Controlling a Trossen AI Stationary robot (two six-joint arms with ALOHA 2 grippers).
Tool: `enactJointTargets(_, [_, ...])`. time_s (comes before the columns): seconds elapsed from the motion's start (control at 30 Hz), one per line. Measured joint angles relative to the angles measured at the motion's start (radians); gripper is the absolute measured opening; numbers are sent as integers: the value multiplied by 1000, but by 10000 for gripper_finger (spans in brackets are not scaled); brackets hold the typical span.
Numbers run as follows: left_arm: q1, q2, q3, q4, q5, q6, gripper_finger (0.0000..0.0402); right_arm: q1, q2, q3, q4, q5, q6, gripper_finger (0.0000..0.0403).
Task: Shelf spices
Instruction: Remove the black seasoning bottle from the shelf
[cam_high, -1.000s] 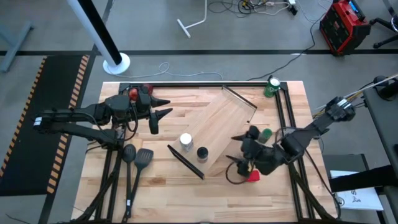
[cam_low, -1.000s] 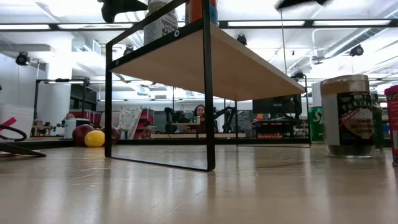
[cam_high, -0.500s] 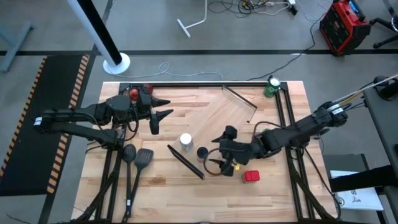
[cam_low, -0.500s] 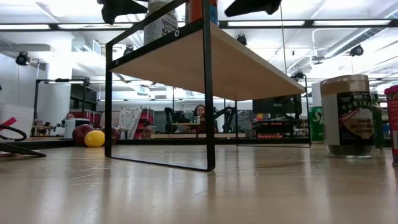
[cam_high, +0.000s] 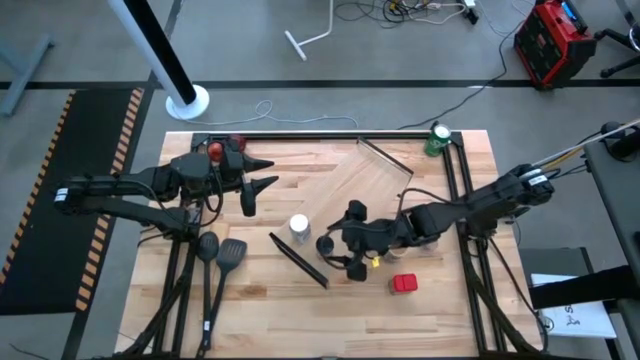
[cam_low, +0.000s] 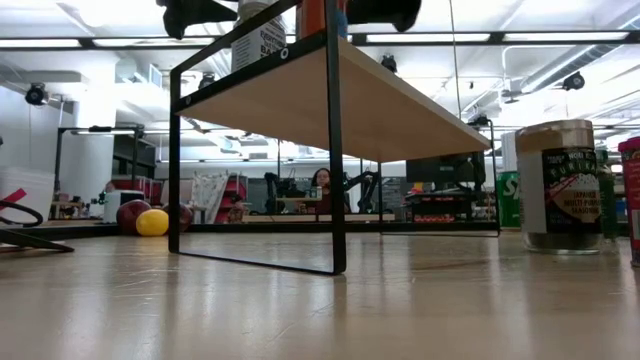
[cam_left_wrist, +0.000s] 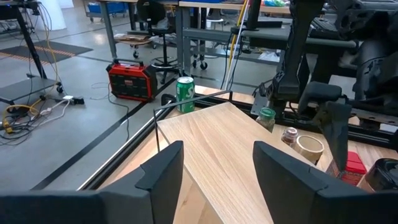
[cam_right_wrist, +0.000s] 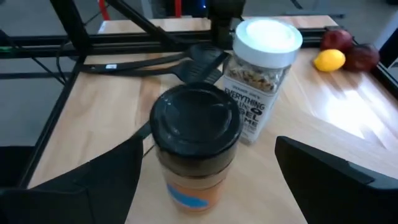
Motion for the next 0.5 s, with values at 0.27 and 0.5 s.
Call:
enactJointTargets(0.27, [0, 0, 0, 0, 0, 0, 181, -12, 45, 39, 7, -27, -23, 344])
enactJointTargets(0.5, [0, 0, 0, 1, 0, 0, 180, -15, 148, 146, -12, -58, -83, 344])
